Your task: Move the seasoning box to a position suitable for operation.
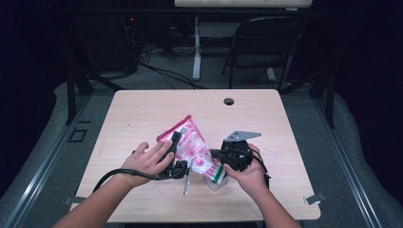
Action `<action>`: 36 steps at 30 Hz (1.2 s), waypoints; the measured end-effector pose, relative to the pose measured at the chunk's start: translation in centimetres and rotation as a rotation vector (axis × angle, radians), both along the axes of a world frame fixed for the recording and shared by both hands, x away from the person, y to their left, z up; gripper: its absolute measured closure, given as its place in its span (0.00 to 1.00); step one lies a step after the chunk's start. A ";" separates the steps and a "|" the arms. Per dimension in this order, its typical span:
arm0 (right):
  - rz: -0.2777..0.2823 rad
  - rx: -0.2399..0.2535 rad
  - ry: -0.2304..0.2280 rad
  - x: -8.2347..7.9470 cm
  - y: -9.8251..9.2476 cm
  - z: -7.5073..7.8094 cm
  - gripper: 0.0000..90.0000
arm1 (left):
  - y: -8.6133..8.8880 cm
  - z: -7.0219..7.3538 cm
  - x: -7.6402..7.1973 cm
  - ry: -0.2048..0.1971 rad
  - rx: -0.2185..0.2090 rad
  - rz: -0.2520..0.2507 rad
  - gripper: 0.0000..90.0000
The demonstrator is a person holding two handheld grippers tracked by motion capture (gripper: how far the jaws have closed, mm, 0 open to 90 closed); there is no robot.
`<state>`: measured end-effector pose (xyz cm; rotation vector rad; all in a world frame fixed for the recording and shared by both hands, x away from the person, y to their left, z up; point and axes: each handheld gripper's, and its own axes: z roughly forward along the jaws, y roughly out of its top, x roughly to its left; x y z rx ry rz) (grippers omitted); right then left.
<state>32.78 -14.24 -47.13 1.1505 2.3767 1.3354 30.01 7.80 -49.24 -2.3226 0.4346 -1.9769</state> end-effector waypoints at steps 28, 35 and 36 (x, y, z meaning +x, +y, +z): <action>-0.003 0.003 -0.004 0.0 0.0 -0.1 1.00 | -0.4 0.5 0.0 0.004 0.019 0.001 0.72; -0.005 0.010 0.000 0.0 0.0 -0.3 1.00 | -0.4 0.6 0.0 0.018 0.026 0.004 0.72; -0.002 0.004 0.002 0.0 0.0 -0.2 1.00 | -0.5 0.6 0.0 0.017 0.029 0.003 0.72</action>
